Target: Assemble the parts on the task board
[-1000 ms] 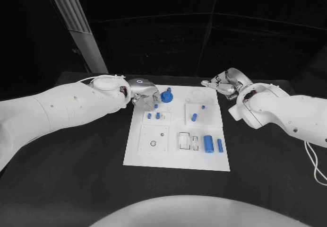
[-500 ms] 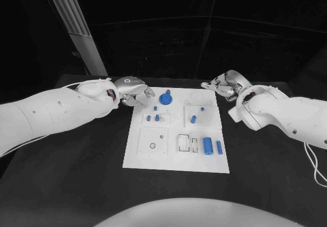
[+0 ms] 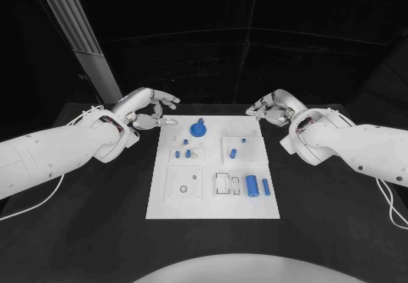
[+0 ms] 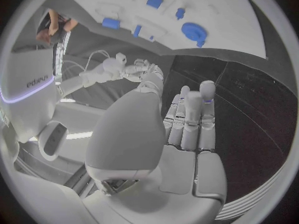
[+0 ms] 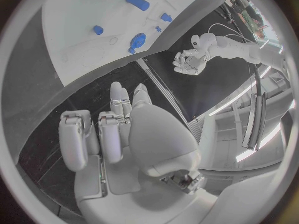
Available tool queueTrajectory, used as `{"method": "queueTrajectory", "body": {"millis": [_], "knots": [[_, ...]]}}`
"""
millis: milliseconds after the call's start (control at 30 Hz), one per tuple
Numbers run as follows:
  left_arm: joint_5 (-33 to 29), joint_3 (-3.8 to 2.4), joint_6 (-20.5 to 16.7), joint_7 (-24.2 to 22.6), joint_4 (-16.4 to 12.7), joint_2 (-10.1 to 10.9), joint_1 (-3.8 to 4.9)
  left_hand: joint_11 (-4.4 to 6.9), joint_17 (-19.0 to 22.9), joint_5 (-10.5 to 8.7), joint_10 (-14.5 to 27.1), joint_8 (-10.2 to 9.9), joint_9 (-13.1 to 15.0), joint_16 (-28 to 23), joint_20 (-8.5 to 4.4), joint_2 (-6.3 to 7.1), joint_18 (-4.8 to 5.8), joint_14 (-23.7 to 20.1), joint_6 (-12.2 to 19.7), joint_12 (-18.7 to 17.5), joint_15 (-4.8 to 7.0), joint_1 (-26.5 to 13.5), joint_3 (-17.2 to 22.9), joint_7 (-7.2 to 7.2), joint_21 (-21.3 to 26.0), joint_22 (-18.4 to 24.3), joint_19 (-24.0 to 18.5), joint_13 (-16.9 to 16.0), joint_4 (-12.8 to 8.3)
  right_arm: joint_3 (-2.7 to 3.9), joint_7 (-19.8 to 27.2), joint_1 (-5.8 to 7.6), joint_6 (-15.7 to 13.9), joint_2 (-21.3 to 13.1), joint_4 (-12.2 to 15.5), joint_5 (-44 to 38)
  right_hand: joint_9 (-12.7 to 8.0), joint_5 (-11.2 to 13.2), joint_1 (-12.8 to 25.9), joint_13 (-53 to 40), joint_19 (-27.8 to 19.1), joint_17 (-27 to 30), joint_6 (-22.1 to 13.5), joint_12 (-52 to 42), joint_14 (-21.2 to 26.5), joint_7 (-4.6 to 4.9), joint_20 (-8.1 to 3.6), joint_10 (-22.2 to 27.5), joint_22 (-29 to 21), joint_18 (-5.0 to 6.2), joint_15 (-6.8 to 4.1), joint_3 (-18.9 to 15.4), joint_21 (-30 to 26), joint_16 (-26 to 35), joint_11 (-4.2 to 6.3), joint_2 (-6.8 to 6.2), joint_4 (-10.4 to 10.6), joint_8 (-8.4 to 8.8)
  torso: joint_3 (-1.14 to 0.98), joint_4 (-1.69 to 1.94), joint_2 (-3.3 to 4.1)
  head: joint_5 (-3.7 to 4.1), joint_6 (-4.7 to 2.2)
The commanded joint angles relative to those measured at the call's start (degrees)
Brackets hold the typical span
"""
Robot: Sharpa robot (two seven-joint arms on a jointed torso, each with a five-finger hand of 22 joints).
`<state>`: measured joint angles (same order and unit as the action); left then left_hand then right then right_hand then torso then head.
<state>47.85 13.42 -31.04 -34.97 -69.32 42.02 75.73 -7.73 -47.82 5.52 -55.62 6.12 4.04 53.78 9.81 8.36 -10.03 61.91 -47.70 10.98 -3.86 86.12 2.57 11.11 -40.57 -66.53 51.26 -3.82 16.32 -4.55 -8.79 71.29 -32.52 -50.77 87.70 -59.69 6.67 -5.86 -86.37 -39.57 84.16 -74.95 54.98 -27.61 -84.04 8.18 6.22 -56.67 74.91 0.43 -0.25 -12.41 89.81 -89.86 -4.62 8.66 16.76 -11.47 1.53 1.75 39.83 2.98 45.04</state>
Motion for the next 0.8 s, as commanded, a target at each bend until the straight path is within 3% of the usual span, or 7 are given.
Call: {"method": "queueTrajectory", "body": {"millis": [33, 67, 167, 333, 433, 567, 800], "knots": [[-26.3, -0.02, 1.0, -8.1, -1.6, 0.4, 0.10, -0.45, 5.4, 2.85, 1.1, 0.6, 0.1, -6.9, 0.72, -0.42, 0.02, -6.9, -0.5, 1.1, -0.83, -3.4, -1.6, 0.24, 5.9, 3.1, -4.2, -0.1, -0.1, 0.02, 3.0, 0.09, 0.6, 0.5, -0.5, -11.5, -0.1, 1.0, -1.4, 5.6, 5.5, -14.7, -0.1, 5.6, -5.9, 0.90, 0.58, 1.7, 14.9, -0.29, 1.13, -0.2, -0.3, 0.1, -0.51, -0.45, -0.3, -0.28, 0.01, 0.01, 0.18, 1.31, -0.63], [-28.6, -0.01, 1.8, -8.7, -2.1, 0.6, 0.10, -0.84, 6.4, 3.78, 1.4, 0.7, 0.1, -8.5, 1.02, -0.48, 0.20, -9.0, -0.5, 1.3, -1.11, -4.2, -2.2, 0.27, 7.5, 4.0, -5.6, -0.1, -0.1, 0.02, 3.2, 0.09, 0.7, 0.6, -0.7, -12.8, -0.1, 1.3, -1.7, 7.1, 5.4, -14.4, -0.1, 6.9, -5.8, 1.07, 0.76, 2.1, 14.8, -0.26, 1.34, -0.1, -0.4, 0.3, -0.81, -0.62, -0.3, -0.25, 0.01, 0.00, 0.17, 1.49, -0.68], [-34.0, -0.01, 4.7, -10.7, -3.8, 1.1, 0.06, -2.12, 12.2, 8.11, 4.4, 0.6, -0.1, -16.5, 2.80, -1.15, 1.35, -19.4, 0.9, 2.1, -3.85, -8.4, -6.5, 1.48, 15.1, 8.7, -13.0, -0.1, 0.6, 0.00, 3.5, 0.04, 1.4, 1.0, -1.3, -17.7, -0.4, 2.5, -2.7, 12.6, 5.2, -13.0, -0.2, 11.0, -5.5, 1.91, 1.50, 3.7, 14.7, -0.14, 2.32, 0.2, -0.8, 1.2, -1.62, -1.47, -0.5, 0.19, 0.01, 0.00, 0.23, 2.41, -1.02], [-38.0, -0.01, 8.5, -13.1, -6.1, 1.6, -0.07, -4.05, 18.6, 9.88, 9.3, 0.7, -0.1, -22.4, 5.02, 1.35, 2.25, -28.4, 3.7, 3.1, -6.49, -14.1, -10.0, 2.63, 23.2, 14.4, -19.7, -0.2, 0.9, -0.01, 3.4, -0.39, 4.0, 1.3, -1.7, -24.9, -1.3, 3.0, -2.9, 17.3, 5.0, -11.9, -2.5, 13.7, -5.3, 1.60, 1.98, 4.4, 14.5, -0.02, 2.40, 0.3, -1.3, 1.9, -2.01, -3.47, -0.6, 2.43, 0.02, 0.05, 0.15, 3.45, -1.18], [-38.9, 0.00, 9.8, -13.9, -7.1, 1.8, -0.17, -4.14, 20.1, 9.95, 11.2, 0.8, -0.1, -23.2, 5.69, 1.16, 2.25, -30.6, 4.9, 3.4, -7.14, -15.5, -10.1, 3.21, 25.1, 15.9, -20.9, -0.2, 0.9, -0.01, 3.0, -0.78, 5.7, 1.3, -1.6, -28.6, -1.8, 3.2, -2.8, 18.5, 4.9, -11.7, -3.9, 14.5, -5.3, 0.76, 1.70, 4.7, 14.5, 0.00, 1.83, 0.4, -1.3, 2.0, -1.44, -4.48, -0.6, 3.47, 0.09, 0.07, 0.14, 3.57, -1.05], [-39.5, 0.00, 11.0, -14.9, -8.3, 2.0, -0.28, -4.67, 22.0, 9.49, 13.3, 1.3, 0.0, -23.5, 6.47, -0.08, 2.06, -33.0, 6.3, 4.3, -7.75, -16.0, -9.1, 3.59, 27.6, 17.9, -22.2, -0.3, 0.9, -0.01, 2.1, -1.53, 8.0, 1.4, -1.6, -32.4, -2.3, 3.2, -2.7, 20.4, 4.9, -11.6, -4.7, 15.4, -5.3, -0.42, 0.56, 4.6, 14.4, 0.03, 0.57, 1.1, -1.4, 2.0, -0.81, -5.90, -0.4, 4.41, 0.05, -0.04, 0.12, 3.72, -0.93], [-39.7, 0.00, 11.7, -15.4, -9.2, 2.2, -0.33, -4.80, 23.4, 8.85, 14.6, 2.4, 0.1, -22.4, 6.69, -1.77, 1.78, -33.7, 7.2, 5.9, -7.86, -16.2, -8.0, 3.71, 28.8, 19.3, -22.0, -0.5, 0.8, -0.01, 0.1, -2.18, 11.5, 1.7, -1.9, -34.0, -2.4, 3.2, -2.4, 21.8, 4.8, -11.5, -4.1, 15.4, -5.2, -0.68, 0.11, 2.9, 14.3, 0.08, 0.37, 1.7, -1.6, 2.0, -0.45, -6.45, -0.3, 4.57, 0.01, -0.03, 0.10, 3.81, -0.88]]}}
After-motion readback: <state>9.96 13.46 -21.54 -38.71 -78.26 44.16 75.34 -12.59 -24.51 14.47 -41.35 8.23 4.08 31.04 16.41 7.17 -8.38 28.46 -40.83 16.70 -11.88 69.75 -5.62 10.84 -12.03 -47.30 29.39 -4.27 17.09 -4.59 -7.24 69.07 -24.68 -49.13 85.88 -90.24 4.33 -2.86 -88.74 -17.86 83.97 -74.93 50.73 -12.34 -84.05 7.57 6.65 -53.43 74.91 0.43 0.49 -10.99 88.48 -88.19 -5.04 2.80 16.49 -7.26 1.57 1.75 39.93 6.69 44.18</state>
